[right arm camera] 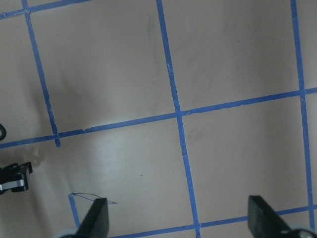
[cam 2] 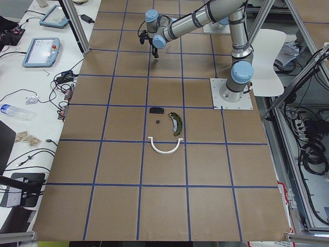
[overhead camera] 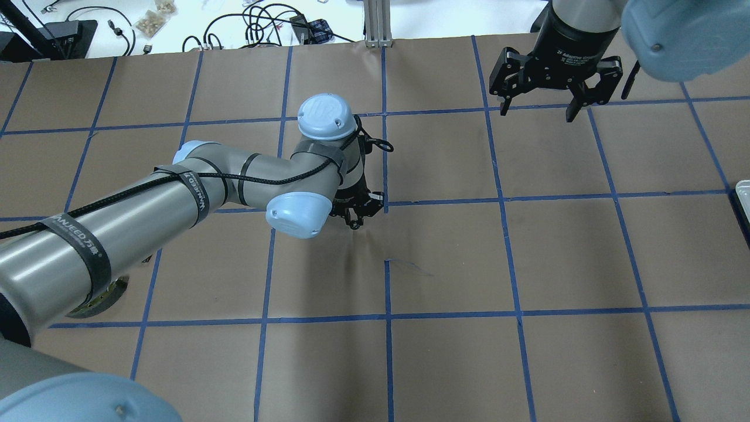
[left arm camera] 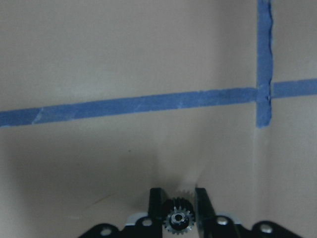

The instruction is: Place bearing gear from tray to pile

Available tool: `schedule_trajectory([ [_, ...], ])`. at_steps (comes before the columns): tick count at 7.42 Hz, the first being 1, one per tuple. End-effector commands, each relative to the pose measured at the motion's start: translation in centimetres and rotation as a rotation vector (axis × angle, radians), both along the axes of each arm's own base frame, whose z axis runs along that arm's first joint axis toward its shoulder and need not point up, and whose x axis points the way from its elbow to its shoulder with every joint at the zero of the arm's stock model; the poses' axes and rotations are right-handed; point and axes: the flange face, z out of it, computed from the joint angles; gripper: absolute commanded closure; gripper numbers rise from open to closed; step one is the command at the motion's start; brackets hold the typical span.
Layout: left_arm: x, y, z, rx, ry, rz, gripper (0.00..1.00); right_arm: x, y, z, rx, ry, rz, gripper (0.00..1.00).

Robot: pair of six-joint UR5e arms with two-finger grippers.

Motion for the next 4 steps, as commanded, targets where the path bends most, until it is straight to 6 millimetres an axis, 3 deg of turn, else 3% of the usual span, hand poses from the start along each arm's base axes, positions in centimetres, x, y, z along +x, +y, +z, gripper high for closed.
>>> schedule_trajectory([
  [1,7.2,-6.3,7.5,0.052,-0.016,0.078,1.0,0.1,0.0,0.1,0.0,0.0,0.003,0.0],
  [2,12.0,-8.9,11.6,0.085,-0.014,0.063,1.0,0.1,-0.1,-0.4,0.009,0.0,0.003,0.0],
  [3,16.5,-10.6,14.0,0.071,-0.005,0.074,1.0,0.1,0.0,-0.6,0.012,0.0,0.001,0.0],
  [4,20.9,-11.2,14.3,0.075,0.0,0.036,1.0,0.1,0.0,-0.5,0.011,0.0,0.003,0.0],
])
